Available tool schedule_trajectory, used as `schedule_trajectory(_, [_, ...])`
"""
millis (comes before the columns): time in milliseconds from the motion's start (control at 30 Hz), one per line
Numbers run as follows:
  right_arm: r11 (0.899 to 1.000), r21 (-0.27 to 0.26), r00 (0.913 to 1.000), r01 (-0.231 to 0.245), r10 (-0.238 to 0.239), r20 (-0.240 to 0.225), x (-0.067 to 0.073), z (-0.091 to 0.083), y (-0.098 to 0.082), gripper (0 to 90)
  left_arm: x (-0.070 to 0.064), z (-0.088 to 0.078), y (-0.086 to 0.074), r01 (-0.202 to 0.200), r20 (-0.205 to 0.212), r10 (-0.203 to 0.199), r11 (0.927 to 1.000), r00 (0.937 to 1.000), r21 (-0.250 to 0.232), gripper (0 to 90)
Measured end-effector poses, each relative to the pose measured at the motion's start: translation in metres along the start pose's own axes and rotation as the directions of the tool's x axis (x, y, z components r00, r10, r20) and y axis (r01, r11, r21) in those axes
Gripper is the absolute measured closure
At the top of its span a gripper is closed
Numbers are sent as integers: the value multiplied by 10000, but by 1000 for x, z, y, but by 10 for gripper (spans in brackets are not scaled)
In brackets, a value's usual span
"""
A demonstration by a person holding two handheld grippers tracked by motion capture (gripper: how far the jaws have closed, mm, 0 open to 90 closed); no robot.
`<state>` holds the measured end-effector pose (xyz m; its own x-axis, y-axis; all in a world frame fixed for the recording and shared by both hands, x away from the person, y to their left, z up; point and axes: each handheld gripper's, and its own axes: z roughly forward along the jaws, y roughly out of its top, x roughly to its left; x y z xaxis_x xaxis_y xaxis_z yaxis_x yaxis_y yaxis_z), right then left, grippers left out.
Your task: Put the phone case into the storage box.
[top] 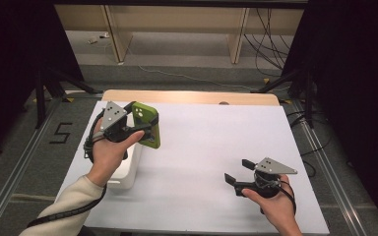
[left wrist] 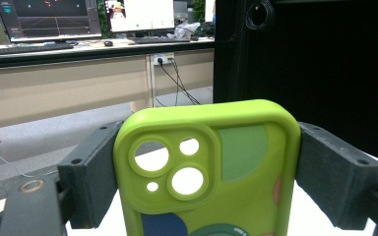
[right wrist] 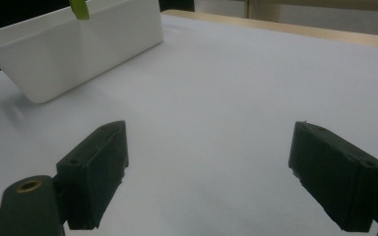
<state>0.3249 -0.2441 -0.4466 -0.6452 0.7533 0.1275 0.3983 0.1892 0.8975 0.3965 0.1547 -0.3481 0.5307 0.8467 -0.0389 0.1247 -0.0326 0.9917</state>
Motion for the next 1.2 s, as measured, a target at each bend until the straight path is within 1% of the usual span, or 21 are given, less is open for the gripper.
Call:
schedule_trajectory(767, [10000,14,10000,14,-14,-33,0,1,-1,163,8,0,1,53,-241,-55,10000,9997,-81,164])
schedule_trajectory(1200, [9998,-161,9999,120,-121,-52,-2,-5,1,163,13,-2,3,74,-392,-79,9999,9992,-142,164])
